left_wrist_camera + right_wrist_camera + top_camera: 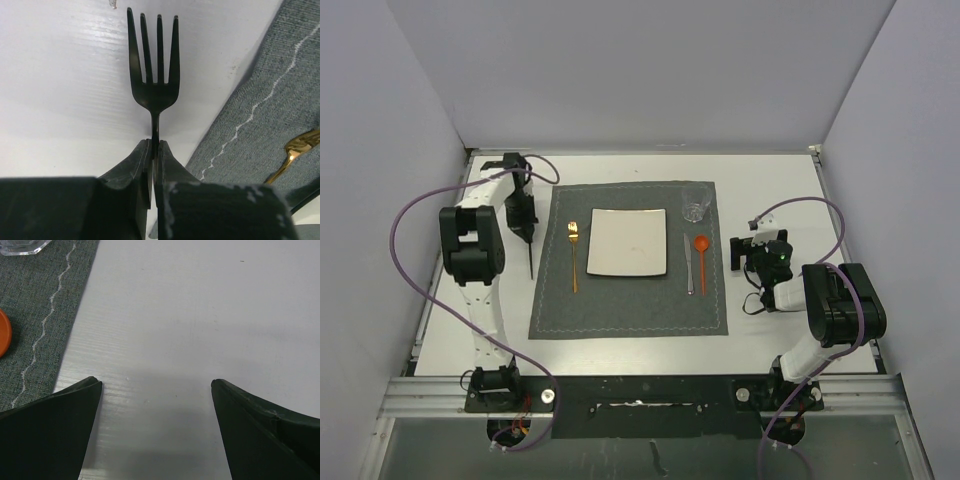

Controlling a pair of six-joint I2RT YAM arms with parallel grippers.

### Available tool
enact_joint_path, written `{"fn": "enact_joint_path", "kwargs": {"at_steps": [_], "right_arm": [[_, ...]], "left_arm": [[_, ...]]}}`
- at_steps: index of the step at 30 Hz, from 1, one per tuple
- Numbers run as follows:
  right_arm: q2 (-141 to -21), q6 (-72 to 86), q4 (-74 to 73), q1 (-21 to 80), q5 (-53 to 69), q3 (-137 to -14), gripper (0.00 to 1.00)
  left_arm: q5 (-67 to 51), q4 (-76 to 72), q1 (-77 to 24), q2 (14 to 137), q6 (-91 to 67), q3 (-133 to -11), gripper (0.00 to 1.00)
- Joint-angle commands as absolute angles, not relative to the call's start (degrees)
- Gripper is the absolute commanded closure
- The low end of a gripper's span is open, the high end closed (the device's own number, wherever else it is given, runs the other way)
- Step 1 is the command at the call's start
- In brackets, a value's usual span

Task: Set the dinner table for one person
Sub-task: Pick up the fork at the center of the board.

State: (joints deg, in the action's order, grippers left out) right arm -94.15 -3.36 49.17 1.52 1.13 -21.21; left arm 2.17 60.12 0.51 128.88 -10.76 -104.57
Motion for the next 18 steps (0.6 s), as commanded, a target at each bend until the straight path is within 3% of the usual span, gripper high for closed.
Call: {"fn": "enact_joint_path", "kwargs": {"at_steps": [1, 18], "right_arm": [[-93.1, -2.9, 51.8, 1.3, 1.5, -22.7, 0.02], [-93.1, -2.8, 51.7, 1.3, 1.5, -22.7, 0.02]], "left_arm": [[3.0, 61.0, 0.4, 119.5, -9.5, -107.2, 1.00], [1.4, 61.6, -2.1, 116.9, -7.8, -105.9, 1.00]]}}
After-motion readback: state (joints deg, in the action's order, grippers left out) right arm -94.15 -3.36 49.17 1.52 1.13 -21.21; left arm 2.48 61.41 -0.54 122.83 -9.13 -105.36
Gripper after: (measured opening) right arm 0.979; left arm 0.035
